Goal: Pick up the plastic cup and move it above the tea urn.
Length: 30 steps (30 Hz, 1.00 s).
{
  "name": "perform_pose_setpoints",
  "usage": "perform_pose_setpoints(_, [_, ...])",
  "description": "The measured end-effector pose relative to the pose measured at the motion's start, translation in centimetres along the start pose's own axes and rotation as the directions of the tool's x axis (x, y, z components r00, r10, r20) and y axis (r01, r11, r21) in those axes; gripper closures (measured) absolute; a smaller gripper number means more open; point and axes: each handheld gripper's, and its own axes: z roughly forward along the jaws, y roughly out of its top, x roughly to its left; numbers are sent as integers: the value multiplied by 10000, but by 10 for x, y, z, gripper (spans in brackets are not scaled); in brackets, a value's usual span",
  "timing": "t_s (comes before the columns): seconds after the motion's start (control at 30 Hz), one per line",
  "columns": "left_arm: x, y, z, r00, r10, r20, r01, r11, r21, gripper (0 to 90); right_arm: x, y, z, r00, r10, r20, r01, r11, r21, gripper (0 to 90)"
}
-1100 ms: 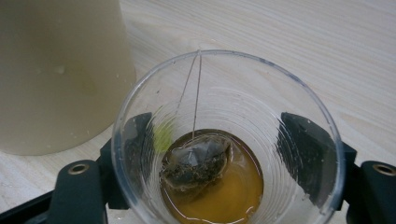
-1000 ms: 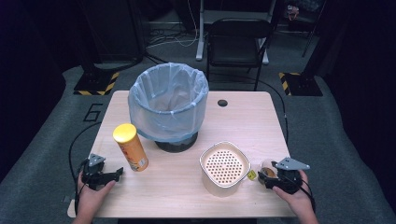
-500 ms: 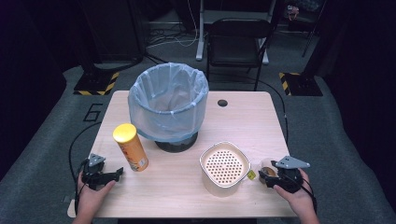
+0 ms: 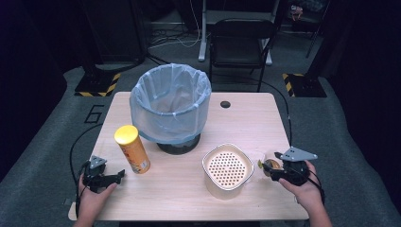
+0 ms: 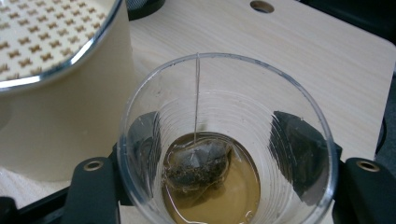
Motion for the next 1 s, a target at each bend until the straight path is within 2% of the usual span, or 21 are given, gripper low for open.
perform_pose_setpoints(0.07, [0,0,0,10000,5,4,-5,10000,-5,88,-4,12,0,9997,-177,-143,175,9997,-145,346])
perform_pose_setpoints(0.13, [0,0,0,10000,-4,-1,4,10000,29,88,-5,15,0,9998,-109,-183,105,9998,-180,346])
perform_pose_setpoints(0.23, [0,0,0,10000,-19,2,19,10000,9,88,-10,29,2,9987,-263,-427,250,9992,-304,348])
perform_pose_setpoints(0.4, [0,0,0,10000,30,-12,-30,10000,7,88,-13,45,7,9968,-715,-355,701,9968,-391,348])
perform_pose_setpoints(0.43, [0,0,0,10000,41,-12,-41,10000,28,88,-14,51,9,9948,-943,-375,928,9949,-390,348])
perform_pose_setpoints(0.57, [0,0,0,10000,37,-9,-37,10000,12,88,-14,61,11,9932,-1094,-397,1077,9932,-446,349])
perform_pose_setpoints(0.7, [0,0,0,10000,32,-5,-32,10000,1,88,-13,79,17,9875,-1528,-392,1501,9866,-647,349])
perform_pose_setpoints(0.87, [0,0,0,10000,-13,3,13,10000,19,88,-8,91,21,9817,-1878,-329,1853,9803,-678,349])
perform_pose_setpoints(0.97, [0,0,0,10000,27,-7,-27,10000,60,88,-3,99,22,9749,-2198,-365,2163,9728,-829,349])
perform_pose_setpoints(1.0, [0,0,0,10000,27,-7,-27,10000,-1,88,-2,101,23,9702,-2397,-366,2357,9677,-896,349])
